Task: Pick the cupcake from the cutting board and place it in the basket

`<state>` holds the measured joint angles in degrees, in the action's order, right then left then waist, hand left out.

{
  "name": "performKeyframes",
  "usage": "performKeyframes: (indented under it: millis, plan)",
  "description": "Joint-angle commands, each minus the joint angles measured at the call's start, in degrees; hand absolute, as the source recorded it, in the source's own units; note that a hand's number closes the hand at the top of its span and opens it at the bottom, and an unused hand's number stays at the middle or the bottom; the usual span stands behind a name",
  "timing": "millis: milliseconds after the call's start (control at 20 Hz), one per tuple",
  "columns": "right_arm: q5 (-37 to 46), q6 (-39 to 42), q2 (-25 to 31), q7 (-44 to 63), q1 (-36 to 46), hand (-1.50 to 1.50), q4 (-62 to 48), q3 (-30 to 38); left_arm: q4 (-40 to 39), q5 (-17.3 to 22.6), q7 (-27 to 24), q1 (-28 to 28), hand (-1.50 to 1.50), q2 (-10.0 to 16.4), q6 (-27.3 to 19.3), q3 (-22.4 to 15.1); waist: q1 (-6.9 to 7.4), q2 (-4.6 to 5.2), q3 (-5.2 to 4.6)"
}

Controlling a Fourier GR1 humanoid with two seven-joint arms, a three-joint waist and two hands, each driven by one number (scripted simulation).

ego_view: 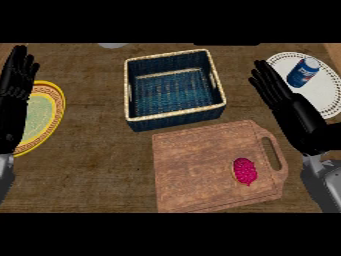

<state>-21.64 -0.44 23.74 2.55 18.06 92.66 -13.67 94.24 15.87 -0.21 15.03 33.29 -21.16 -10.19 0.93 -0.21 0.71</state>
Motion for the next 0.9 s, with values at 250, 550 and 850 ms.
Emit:
performKeyframes:
  millis: [250,550,850]
  plan:
    - [-4.29,-0.74,-7.69,-6.77,4.63,1.5,-2.06,3.82,-14.49,6.29,10.8,-14.96,0.0,-6.2,3.66,-6.29,0.15,1.6,-0.73]
    - [20.16,-9.14,-15.72,-10.27,1.41,-1.5,-2.39,-18.22,-16.4,5.84,10.84,-19.22,0.0,-6.83,6.39,-8.79,-0.31,0.21,-0.81]
    - [37.35,-17.58,-6.05,9.47,5.84,-1.5,-0.8,-18.59,-15.34,5.99,10.48,-20.64,0.0,-7.3,5.29,-7.98,-2.17,-0.73,-1.09]
